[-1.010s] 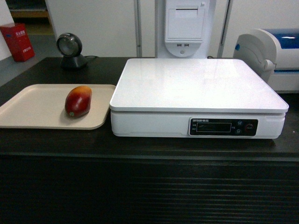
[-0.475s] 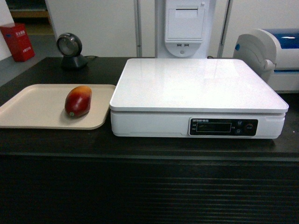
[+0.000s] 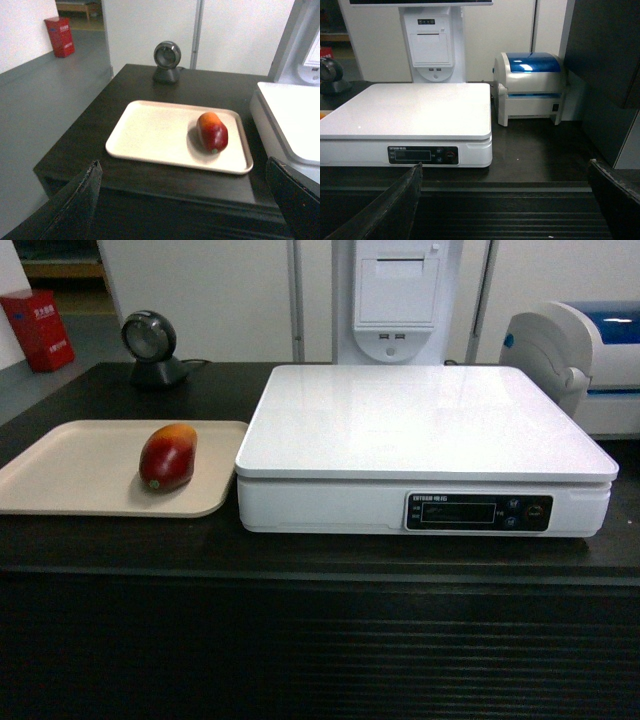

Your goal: Place dark red mango on scale at checkout

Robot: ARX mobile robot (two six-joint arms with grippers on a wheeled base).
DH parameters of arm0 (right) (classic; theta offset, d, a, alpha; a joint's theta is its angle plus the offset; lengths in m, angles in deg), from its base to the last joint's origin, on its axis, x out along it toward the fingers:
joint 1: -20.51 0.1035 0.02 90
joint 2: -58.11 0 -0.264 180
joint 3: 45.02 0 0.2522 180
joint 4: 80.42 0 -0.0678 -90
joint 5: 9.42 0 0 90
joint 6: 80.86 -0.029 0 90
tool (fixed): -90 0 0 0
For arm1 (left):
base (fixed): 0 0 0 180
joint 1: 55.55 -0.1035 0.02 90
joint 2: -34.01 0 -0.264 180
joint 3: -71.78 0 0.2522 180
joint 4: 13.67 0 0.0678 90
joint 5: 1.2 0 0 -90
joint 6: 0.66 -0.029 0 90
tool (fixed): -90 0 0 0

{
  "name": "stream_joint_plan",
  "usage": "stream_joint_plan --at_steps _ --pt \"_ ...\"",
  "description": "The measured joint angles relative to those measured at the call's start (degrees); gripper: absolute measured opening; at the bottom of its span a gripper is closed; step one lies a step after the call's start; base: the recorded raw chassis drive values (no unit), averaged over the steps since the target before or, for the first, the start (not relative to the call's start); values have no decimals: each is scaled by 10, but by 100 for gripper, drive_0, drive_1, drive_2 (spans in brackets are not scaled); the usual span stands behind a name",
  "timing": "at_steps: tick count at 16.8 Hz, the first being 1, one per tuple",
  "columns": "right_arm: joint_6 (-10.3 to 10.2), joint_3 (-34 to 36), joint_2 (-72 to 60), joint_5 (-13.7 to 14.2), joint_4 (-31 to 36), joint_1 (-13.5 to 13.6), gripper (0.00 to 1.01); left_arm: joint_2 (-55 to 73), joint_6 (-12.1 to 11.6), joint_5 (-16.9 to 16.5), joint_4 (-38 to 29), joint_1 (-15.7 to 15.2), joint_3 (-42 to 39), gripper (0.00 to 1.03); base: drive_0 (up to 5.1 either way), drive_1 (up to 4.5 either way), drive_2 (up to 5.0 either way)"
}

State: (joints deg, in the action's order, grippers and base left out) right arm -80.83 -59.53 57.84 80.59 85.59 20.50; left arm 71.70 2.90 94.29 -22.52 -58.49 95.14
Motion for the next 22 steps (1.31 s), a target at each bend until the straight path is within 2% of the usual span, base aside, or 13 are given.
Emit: stream_joint_plan --at_steps 1,2,3,5,6,8,13,14,17,19,22 --pt "0 0 0 0 0 0 98 82 -7 -42 -63 -25 30 98 0 0 0" --pt "0 0 0 0 0 0 98 178 -18 -78 -121 -37 75 98 0 0 0" --pt "0 0 0 0 0 0 98 255 -25 -108 -146 -37 116 98 0 0 0" --pt "0 0 0 0 0 0 98 398 -27 -166 -114 -25 201 98 0 0 0" --pt "0 0 0 0 0 0 98 461 -34 -177 -96 -13 245 98 0 0 0" --pt "0 0 0 0 0 0 98 565 -52 -187 -52 6 339 98 0 0 0" --pt "0 0 0 0 0 0 98 733 -60 -191 60 33 530 98 0 0 0" --pt "0 0 0 0 0 0 98 754 -63 -197 79 37 556 98 0 0 0" --pt "0 0 0 0 0 0 98 803 -73 -190 122 40 623 98 0 0 0" --pt "0 0 0 0 0 0 98 827 -72 -174 144 39 657 98 0 0 0" --pt "0 0 0 0 0 0 98 844 -68 -175 167 30 691 98 0 0 0"
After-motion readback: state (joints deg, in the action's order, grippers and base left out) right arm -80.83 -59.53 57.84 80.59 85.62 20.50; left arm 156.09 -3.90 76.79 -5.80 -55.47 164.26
